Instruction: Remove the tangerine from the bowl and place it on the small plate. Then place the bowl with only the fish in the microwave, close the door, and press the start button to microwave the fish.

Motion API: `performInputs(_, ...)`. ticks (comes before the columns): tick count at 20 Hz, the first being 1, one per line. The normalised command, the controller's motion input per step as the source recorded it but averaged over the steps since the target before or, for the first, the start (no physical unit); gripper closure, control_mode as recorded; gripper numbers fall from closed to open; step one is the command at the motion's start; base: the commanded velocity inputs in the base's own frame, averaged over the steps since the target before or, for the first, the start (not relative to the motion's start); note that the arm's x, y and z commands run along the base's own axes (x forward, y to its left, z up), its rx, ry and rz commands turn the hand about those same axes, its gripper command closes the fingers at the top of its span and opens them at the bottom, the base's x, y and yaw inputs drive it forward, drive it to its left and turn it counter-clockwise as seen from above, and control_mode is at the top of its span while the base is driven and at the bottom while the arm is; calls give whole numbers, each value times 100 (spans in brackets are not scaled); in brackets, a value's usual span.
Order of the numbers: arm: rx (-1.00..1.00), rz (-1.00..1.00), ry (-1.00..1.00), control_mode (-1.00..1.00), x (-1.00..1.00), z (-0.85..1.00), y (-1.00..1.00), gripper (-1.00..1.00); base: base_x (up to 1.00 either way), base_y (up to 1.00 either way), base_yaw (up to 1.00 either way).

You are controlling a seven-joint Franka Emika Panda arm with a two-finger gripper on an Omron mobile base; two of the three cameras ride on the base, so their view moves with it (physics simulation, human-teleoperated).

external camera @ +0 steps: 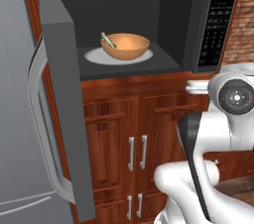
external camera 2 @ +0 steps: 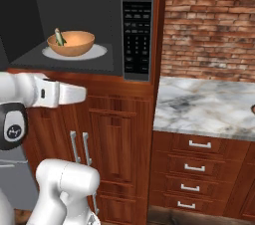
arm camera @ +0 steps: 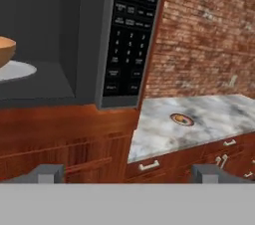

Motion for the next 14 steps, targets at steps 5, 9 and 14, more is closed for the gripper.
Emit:
performInputs(5,-42,-19,-11,-100,-20,-41,-38,-100,0,0,0)
performInputs(9,-40,-25,-4,-100,-2,-47,-19,-100,0,0,0)
performInputs(14,-41,-19,-8,-100,0,-48,-20,-100,0,0,0)
